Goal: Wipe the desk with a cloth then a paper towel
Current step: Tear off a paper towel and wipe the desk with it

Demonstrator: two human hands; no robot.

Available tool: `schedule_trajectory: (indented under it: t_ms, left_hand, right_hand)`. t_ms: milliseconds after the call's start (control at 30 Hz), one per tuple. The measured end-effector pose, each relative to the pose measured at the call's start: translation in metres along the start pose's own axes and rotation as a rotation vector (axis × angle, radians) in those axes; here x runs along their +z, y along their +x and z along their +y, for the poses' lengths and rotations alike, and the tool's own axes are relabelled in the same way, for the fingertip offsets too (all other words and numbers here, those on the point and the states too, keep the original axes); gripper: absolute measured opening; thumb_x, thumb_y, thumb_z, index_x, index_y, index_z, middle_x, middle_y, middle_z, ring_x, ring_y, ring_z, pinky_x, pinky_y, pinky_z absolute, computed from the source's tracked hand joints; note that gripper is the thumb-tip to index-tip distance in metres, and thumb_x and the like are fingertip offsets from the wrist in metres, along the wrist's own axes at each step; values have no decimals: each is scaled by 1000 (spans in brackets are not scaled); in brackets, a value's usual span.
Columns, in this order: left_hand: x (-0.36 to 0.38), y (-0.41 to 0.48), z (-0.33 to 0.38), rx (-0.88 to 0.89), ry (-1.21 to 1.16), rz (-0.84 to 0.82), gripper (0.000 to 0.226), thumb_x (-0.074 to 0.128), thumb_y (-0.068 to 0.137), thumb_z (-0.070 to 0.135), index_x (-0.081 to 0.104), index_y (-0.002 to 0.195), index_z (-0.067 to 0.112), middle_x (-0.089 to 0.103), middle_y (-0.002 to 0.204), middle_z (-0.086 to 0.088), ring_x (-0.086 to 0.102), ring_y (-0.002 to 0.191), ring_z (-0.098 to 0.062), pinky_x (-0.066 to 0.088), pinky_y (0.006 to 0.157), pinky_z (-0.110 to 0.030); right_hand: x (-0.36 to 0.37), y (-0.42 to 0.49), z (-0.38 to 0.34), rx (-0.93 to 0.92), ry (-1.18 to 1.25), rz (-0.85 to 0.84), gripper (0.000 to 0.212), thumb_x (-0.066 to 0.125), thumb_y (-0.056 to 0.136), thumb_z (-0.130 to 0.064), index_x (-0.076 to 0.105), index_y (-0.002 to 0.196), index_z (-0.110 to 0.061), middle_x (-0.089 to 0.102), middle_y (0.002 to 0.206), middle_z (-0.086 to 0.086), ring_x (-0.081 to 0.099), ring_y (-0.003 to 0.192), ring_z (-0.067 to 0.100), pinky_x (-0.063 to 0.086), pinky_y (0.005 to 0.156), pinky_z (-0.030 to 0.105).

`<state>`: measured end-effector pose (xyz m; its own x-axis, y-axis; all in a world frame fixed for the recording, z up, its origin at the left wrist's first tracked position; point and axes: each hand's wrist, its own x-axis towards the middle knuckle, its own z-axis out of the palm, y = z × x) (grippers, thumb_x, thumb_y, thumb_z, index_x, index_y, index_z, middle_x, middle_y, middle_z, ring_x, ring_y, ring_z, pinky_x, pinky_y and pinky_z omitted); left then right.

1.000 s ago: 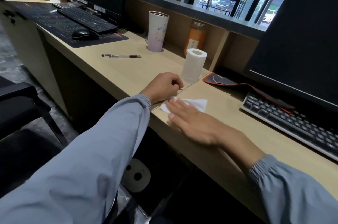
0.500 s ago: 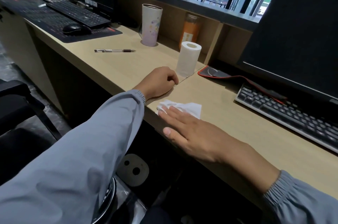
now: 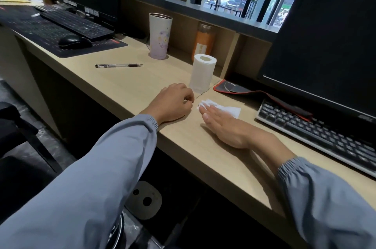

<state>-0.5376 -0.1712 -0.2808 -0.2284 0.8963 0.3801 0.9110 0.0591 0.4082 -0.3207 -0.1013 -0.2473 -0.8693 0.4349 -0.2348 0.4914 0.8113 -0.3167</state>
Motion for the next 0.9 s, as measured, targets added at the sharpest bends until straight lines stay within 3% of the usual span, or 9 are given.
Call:
schedule_trajectory:
  t_ms: [233, 333, 467, 633, 700, 767, 800, 867, 900]
  left_hand:
    - [2, 3, -1, 9, 7, 5, 18, 54, 98, 32, 70, 106, 29, 60, 110, 10, 52, 108, -16, 44, 100, -40]
    - [2, 3, -1, 7, 3, 3, 19, 53, 97, 32, 70, 105, 30, 61, 112, 9, 52, 109, -17, 45, 101, -42]
    - [0, 2, 2, 7, 12, 3, 19, 53, 97, 31, 70, 106, 28, 62, 112, 8, 52, 107, -17, 46, 101, -42]
    - [1, 2, 1, 0, 6, 6, 16, 53, 98, 31, 69, 102, 29, 56, 106, 12, 51, 107, -16, 44, 101, -42]
    - [2, 2, 0, -4, 8, 9, 16, 54, 98, 31, 69, 102, 30, 56, 105, 12, 50, 106, -15, 44, 101, -42]
    - [1, 1, 0, -5, 10, 8, 16, 53, 98, 31, 68, 102, 30, 57, 106, 12, 50, 106, -15, 44, 101, -42]
    - [1, 1, 0, -5, 5, 4, 16, 53, 98, 31, 68, 102, 30, 58, 107, 11, 51, 106, -15, 44, 101, -41]
    - [1, 0, 1, -3, 2, -1, 16, 53, 98, 31, 69, 103, 30, 59, 109, 10, 51, 107, -16, 44, 101, -41]
    - [0, 0, 1, -2, 2, -3, 16, 53, 98, 31, 69, 104, 30, 59, 110, 10, 51, 108, -16, 44, 101, -41]
  right_hand:
    - [-28, 43, 31, 173, -35, 87, 61, 13, 110, -51, 5, 165, -25, -5, 171, -10, -6, 156, 9, -4, 126, 36]
    - [-34, 48, 36, 204, 19, 124, 62, 14, 110, -51, 8, 165, -22, 0, 171, -9, -2, 156, 8, -2, 125, 31]
    - [-32, 50, 36, 205, -13, 95, 67, 15, 108, -57, 5, 165, -23, -3, 172, -8, -5, 156, 9, -1, 127, 36]
    - [-26, 32, 23, 189, -67, 69, 62, 16, 111, -45, 5, 164, -14, -9, 171, 2, -11, 157, 16, -3, 124, 35]
    - [-18, 21, 22, 180, -47, 67, 62, 15, 111, -46, 2, 164, -16, -11, 171, 0, -12, 156, 15, -6, 120, 28]
    - [-20, 15, 22, 198, -32, 51, 60, 14, 112, -42, 7, 164, -13, -2, 172, 0, -5, 157, 15, -5, 115, 22]
    - [-24, 16, 23, 236, -5, 65, 56, 14, 113, -39, 19, 160, -9, 12, 170, 3, 6, 156, 19, -2, 117, 24]
    - [-33, 23, 25, 283, 13, 115, 50, 15, 113, -35, 37, 145, -4, 32, 157, 13, 27, 147, 29, 14, 124, 37]
    - [-35, 27, 28, 296, 8, 117, 55, 15, 112, -39, 34, 148, -2, 28, 160, 16, 24, 149, 31, 17, 124, 41]
